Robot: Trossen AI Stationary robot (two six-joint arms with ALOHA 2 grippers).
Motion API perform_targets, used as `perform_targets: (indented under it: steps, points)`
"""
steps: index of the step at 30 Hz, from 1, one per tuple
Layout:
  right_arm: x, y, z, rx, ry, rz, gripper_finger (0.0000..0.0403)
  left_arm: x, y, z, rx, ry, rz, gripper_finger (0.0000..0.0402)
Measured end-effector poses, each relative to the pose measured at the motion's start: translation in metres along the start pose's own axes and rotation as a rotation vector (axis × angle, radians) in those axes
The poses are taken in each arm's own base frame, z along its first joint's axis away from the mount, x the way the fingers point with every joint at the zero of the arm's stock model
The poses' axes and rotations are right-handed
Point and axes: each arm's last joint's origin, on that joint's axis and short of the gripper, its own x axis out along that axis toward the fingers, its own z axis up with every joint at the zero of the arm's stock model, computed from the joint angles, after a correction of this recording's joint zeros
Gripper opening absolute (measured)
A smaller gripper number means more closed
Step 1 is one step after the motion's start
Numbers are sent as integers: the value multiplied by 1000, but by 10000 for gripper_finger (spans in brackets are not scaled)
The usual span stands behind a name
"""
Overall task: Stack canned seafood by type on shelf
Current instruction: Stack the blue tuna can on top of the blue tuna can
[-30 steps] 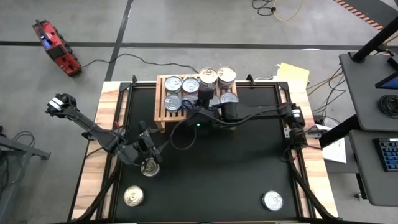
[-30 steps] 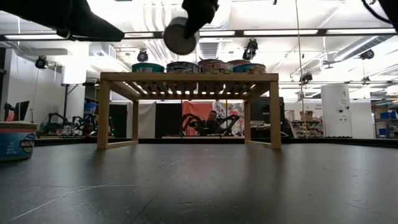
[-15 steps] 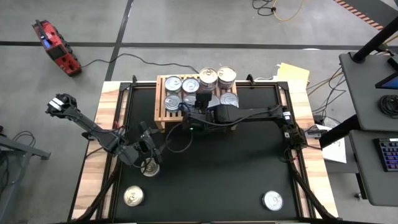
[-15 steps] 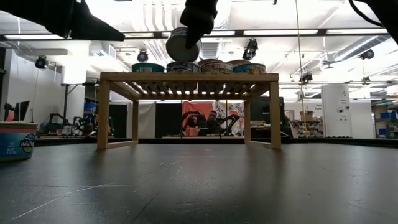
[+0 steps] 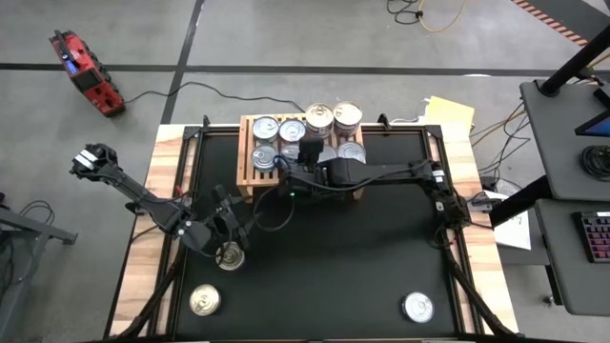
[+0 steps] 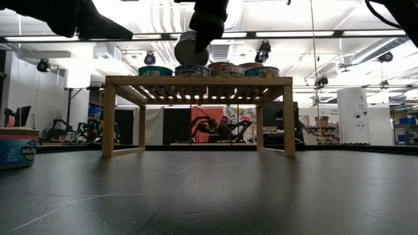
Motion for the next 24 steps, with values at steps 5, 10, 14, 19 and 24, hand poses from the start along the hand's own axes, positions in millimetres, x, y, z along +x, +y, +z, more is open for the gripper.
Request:
perform_targets:
  steps: [5, 10, 14, 19, 24]
  points:
    - [5, -5, -1, 6, 10, -6, 132, 0, 0, 2, 16, -10, 3, 233]
    - [8, -8, -2, 2, 14, -7, 132, 0, 1, 2, 26, -9, 4, 233]
    - [9, -9, -2, 4, 13, -1, 132, 0, 1, 2, 34, -9, 4, 233]
    - [11, -10, -2, 0, 13, -2, 132, 1, 1, 2, 34, -7, 7, 233]
    - [11, -10, -2, -4, 13, 1, 132, 1, 1, 2, 33, -7, 8, 233]
